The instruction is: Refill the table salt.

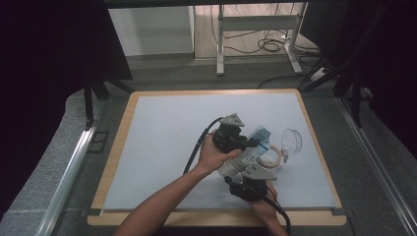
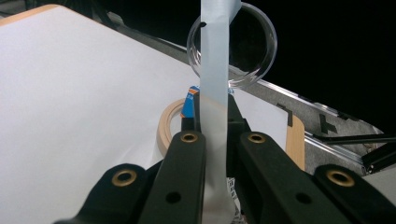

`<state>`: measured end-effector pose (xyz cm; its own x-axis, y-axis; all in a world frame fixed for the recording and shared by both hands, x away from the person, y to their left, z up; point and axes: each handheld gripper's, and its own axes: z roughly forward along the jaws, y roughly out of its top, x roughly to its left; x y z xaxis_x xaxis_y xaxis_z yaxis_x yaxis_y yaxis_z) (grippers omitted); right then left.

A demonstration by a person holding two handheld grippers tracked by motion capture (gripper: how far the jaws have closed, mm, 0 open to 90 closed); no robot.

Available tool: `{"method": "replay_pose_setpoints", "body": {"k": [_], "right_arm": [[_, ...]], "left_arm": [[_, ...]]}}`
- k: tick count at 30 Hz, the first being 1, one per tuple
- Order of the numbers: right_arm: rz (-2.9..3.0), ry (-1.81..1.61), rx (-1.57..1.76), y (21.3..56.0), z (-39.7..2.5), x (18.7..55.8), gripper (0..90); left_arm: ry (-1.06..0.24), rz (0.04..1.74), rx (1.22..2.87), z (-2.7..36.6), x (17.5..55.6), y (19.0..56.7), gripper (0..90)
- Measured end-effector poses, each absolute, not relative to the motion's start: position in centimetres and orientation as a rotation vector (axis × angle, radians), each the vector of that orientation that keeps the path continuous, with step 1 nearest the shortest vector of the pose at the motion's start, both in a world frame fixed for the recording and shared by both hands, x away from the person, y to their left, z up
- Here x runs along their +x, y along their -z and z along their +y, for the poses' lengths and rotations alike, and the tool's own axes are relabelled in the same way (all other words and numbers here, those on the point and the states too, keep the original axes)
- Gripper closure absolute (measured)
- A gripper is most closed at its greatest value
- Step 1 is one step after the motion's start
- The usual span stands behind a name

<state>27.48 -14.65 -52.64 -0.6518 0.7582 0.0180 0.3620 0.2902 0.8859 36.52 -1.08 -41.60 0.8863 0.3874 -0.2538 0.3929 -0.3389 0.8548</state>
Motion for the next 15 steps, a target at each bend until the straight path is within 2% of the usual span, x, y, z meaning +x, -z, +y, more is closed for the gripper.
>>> {"method": "replay_pose_setpoints", "body": {"k": [15], "right_arm": [[2.165,-1.331,1.032,52.95,-14.40,27.44,43.7]], "left_arm": [[0.022,0.569,2.013,-1.86,36.95,41.94,90.0]]}}
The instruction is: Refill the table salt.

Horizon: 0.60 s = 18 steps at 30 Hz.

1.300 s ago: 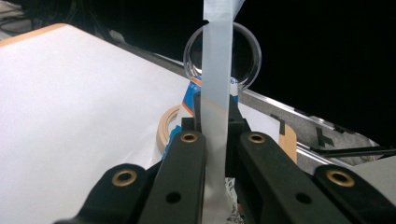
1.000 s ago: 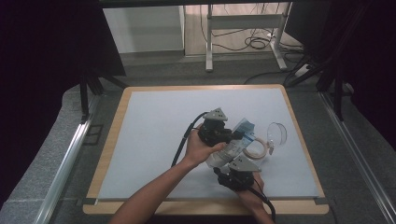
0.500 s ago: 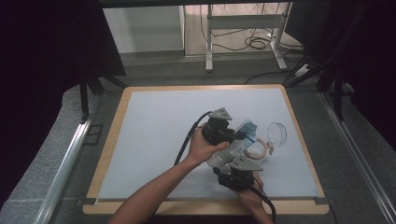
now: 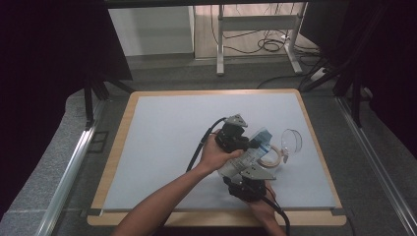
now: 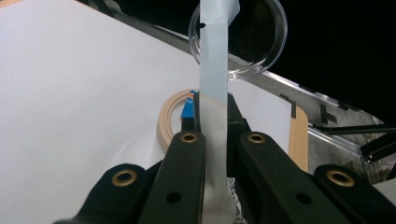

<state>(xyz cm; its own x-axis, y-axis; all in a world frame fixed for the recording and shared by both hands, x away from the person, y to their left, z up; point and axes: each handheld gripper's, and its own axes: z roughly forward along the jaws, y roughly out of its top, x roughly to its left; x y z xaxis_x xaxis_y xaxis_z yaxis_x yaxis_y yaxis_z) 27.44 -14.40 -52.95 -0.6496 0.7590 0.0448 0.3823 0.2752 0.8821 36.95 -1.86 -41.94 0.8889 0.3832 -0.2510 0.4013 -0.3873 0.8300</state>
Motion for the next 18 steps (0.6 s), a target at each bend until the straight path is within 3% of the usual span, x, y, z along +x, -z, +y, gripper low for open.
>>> {"method": "replay_pose_setpoints", "body": {"k": [18], "right_arm": [[2.145,-1.392,1.044,52.8,-14.0,27.3,45.2]], "left_arm": [[0.023,0.552,2.082,-2.9,37.0,41.5,90.0]]}}
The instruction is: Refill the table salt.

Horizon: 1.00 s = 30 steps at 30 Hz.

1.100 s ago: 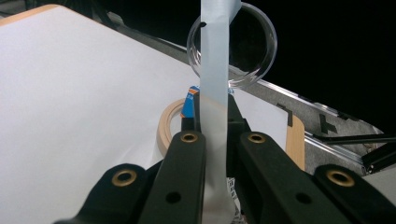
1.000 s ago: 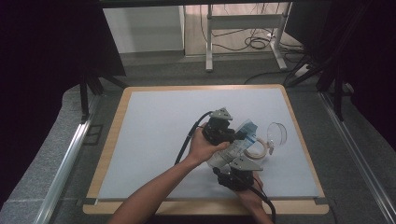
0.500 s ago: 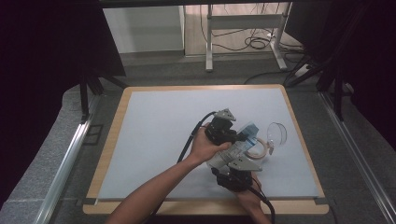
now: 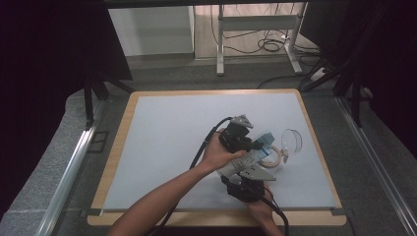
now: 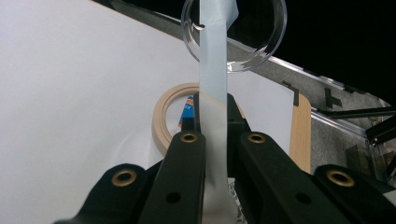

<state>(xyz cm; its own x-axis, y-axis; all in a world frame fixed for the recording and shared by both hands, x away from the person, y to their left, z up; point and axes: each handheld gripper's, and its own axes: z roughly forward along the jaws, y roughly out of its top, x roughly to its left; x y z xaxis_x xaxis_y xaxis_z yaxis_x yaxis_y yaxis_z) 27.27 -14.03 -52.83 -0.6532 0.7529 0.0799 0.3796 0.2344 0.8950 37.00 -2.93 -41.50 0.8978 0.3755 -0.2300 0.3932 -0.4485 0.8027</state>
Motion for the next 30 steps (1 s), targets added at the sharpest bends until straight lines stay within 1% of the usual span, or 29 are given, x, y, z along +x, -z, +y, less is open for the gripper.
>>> {"method": "replay_pose_setpoints", "body": {"k": [13,30], "right_arm": [[2.144,-1.399,1.055,52.9,-13.8,27.4,45.8],[2.115,-1.425,1.076,52.9,-13.6,27.6,45.9]], "left_arm": [[0.042,0.562,2.098,-3.1,37.4,41.8,90.0],[0.052,0.547,2.157,-3.4,38.3,41.4,90.0]]}}
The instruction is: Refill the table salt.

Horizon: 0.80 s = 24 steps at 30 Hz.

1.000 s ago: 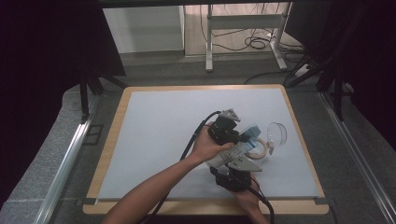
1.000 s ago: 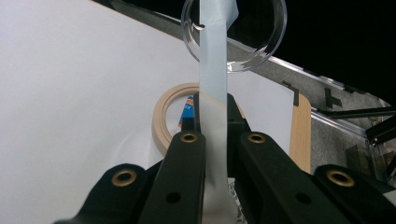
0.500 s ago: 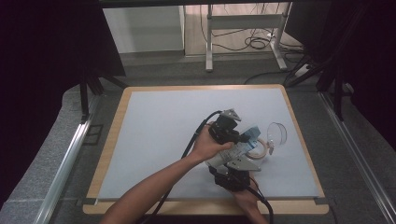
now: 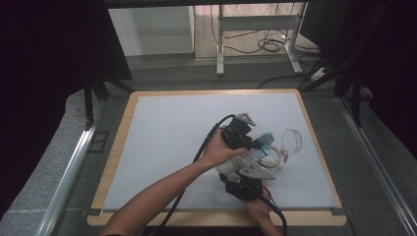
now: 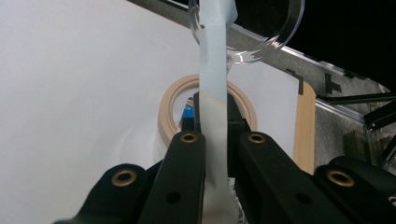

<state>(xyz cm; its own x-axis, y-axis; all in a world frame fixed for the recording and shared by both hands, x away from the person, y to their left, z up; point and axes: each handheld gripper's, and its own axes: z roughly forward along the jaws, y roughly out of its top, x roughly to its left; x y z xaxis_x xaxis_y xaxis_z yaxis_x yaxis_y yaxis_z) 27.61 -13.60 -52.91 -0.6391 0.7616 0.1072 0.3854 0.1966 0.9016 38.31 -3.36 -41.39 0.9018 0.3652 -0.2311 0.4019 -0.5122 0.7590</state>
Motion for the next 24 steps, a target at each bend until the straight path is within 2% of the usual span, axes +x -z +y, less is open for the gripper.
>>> {"method": "replay_pose_setpoints", "body": {"k": [24], "right_arm": [[2.056,-1.515,1.094,52.1,-13.6,27.1,46.9]], "left_arm": [[0.035,0.499,2.296,-5.0,38.7,40.0,90.0]]}}
